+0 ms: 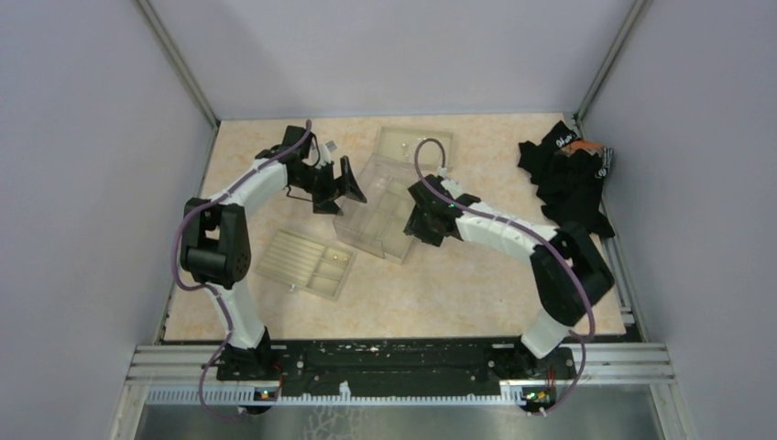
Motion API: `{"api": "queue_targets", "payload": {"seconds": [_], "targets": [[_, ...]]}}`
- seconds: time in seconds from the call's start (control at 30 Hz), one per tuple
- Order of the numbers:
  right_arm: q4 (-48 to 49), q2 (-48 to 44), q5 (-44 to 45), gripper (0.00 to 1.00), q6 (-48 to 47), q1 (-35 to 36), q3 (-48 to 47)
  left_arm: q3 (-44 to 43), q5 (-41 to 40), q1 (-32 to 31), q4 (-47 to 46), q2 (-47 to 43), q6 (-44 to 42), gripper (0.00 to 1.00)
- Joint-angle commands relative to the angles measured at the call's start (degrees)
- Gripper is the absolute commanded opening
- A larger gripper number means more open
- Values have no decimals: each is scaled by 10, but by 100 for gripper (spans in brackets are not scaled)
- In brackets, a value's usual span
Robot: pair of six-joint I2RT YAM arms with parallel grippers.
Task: Organize the mixed jewelry
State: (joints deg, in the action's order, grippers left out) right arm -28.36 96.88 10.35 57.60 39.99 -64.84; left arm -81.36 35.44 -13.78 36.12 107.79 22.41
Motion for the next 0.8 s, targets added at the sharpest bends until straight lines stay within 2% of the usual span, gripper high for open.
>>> {"api": "queue_targets", "payload": {"seconds": [0.0, 0.1, 0.17, 0.2, 0.43, 0.63, 0.77], "targets": [[86, -98, -7, 44, -14, -31, 57, -14, 11, -5, 2, -15, -9, 99], [94, -116, -27, 24, 12, -60, 97, -29, 8, -5, 3, -7, -12, 99], [97, -111, -51, 2, 41, -78, 109, -42, 1, -5, 0, 1, -12, 99], [99, -103, -62, 0, 53, -83, 112, -48, -2, -5, -2, 8, -11, 99], [121, -22, -117, 0, 79, -80, 81, -89, 1, -5, -4, 38, -4, 99], [146, 61, -146, 0, 70, -71, 13, -91, 18, -5, -8, 53, -4, 99], [197, 84, -158, 0, 56, -65, -27, -88, 27, -10, -7, 56, -3, 99]]}}
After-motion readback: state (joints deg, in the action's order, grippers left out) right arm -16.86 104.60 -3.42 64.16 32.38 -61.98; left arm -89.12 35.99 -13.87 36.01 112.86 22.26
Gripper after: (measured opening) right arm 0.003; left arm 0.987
